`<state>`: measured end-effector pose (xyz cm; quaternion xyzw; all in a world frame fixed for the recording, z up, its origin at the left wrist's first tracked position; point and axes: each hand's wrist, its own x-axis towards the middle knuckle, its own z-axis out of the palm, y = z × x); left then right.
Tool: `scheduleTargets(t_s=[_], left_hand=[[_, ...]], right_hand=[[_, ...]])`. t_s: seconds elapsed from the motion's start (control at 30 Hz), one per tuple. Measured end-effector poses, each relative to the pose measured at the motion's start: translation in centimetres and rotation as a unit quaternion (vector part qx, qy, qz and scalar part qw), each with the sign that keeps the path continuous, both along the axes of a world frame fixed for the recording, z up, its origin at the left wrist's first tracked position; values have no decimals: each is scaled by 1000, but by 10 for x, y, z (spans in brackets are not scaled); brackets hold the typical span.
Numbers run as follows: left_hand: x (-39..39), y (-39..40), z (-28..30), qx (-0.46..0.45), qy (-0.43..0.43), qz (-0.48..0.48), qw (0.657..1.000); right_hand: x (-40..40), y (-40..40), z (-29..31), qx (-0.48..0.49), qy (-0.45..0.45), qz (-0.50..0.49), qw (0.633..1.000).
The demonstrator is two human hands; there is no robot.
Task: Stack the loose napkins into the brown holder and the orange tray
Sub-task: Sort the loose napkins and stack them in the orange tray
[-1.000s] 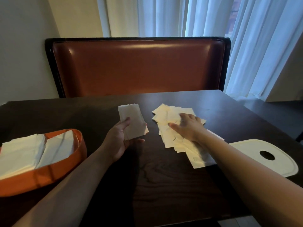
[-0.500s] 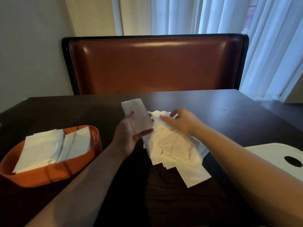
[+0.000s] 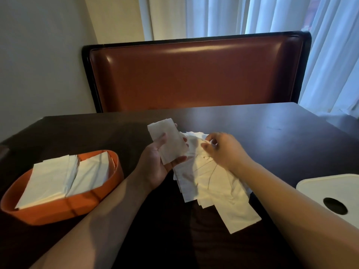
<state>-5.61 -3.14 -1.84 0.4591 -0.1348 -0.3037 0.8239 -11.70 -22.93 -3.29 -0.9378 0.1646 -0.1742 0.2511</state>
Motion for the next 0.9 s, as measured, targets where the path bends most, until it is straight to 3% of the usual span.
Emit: scheduleTargets(t_s=[0.23, 0.37, 0.43, 0.57, 0.63, 0.7, 0.8, 0.83, 0.9], left_hand=[[2, 1, -1, 2, -3, 9, 1000], [-1, 1, 3, 15, 1, 28, 1000], [-2, 2, 5, 25, 2, 41, 999], [-5, 4, 8, 15, 6, 59, 998], [-4, 4, 6, 14, 1, 62, 998], [-5, 4, 7, 18, -11, 63, 998], [-3, 4, 6, 31, -29, 35, 998], [-4, 5, 5, 38, -36, 10, 999], [-8, 5, 5, 51, -26, -48, 997]], right_hand=[[-5, -7, 1, 67, -132, -39, 988], [-3, -6, -4, 60, -50, -19, 997], [-4, -6, -3, 66, -84, -33, 994], [-13, 0, 18, 225, -239, -10, 945], [-19, 6, 29, 283, -262, 22, 922], [-25, 11, 41, 356, -232, 109, 899], [-37, 18, 52, 516, -120, 257, 808], [-38, 19, 52, 513, -88, 273, 809], [-35, 24, 47, 386, -58, 275, 879]])
